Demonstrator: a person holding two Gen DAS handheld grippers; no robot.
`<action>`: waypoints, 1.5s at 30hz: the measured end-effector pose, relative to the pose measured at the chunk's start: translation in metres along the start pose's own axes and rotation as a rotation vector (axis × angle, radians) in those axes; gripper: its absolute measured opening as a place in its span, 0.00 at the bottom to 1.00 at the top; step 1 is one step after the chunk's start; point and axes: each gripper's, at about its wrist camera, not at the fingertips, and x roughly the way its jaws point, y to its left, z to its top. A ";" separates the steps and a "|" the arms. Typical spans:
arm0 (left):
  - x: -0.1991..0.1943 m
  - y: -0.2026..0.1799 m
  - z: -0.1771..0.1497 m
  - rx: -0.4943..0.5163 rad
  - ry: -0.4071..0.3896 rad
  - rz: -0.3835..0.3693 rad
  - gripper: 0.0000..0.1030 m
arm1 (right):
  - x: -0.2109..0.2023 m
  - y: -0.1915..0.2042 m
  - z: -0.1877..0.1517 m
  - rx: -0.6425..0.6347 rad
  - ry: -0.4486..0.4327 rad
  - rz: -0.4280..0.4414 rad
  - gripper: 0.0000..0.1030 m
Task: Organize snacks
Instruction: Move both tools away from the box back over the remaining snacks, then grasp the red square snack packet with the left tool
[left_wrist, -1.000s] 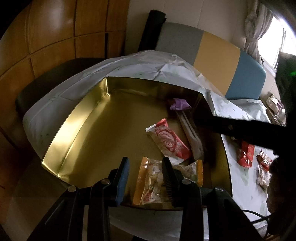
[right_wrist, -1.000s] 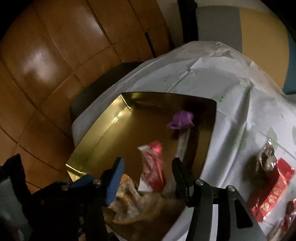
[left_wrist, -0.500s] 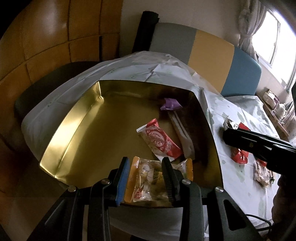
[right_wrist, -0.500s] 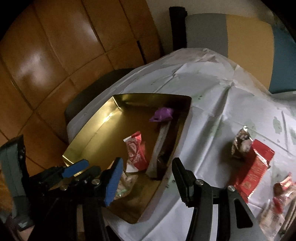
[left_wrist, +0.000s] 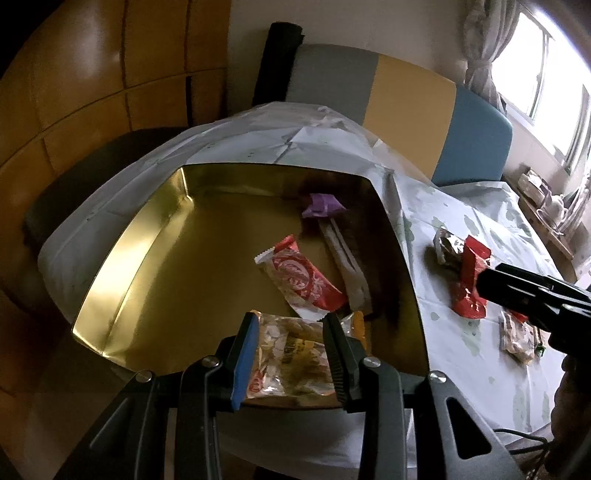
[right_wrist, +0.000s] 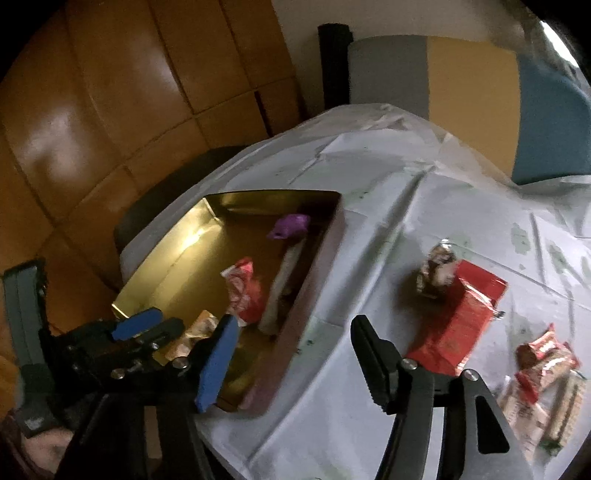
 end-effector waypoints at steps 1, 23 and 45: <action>0.000 -0.001 0.000 0.004 0.000 -0.002 0.35 | -0.002 -0.003 -0.001 0.002 -0.001 -0.008 0.63; -0.008 -0.057 0.010 0.152 0.005 -0.067 0.35 | -0.099 -0.197 -0.041 0.171 -0.019 -0.430 0.75; 0.064 -0.225 0.021 0.490 0.136 -0.237 0.66 | -0.129 -0.243 -0.049 0.436 -0.124 -0.403 0.85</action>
